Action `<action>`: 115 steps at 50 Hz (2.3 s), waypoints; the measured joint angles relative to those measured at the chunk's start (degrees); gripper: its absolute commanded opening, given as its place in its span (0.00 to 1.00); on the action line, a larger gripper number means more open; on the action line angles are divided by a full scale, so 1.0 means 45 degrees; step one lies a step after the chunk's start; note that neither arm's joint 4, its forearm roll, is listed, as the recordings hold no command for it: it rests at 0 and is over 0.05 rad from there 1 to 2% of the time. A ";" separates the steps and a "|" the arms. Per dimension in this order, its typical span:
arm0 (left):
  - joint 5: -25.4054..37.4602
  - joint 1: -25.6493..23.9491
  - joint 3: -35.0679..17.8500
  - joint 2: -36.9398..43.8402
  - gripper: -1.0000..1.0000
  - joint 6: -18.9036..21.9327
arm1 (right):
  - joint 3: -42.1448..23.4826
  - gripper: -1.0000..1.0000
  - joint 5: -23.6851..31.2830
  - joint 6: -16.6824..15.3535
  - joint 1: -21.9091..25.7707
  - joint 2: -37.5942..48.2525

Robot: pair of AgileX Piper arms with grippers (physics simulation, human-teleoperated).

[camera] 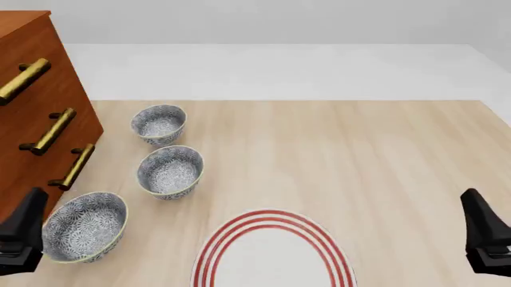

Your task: Open the top drawer of the cabinet.

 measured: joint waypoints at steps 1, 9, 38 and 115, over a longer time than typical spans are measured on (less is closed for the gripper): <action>-0.0015 -0.0017 0.0012 0.0006 1.00 -0.0011 | -0.0003 1.00 -0.0001 0.0001 -0.0001 0.0006; -0.0251 -0.0097 0.0035 0.0313 1.00 -0.0040 | -0.0019 1.00 -0.0009 0.0001 -0.0009 0.0038; -0.0495 -0.0535 -0.1055 0.0507 1.00 0.2754 | -0.0541 1.00 0.0546 -0.0002 0.0006 0.0008; -0.4115 0.0445 -0.1943 0.3826 1.00 1.1734 | -0.0814 1.00 0.0870 0.0016 0.0030 -0.0033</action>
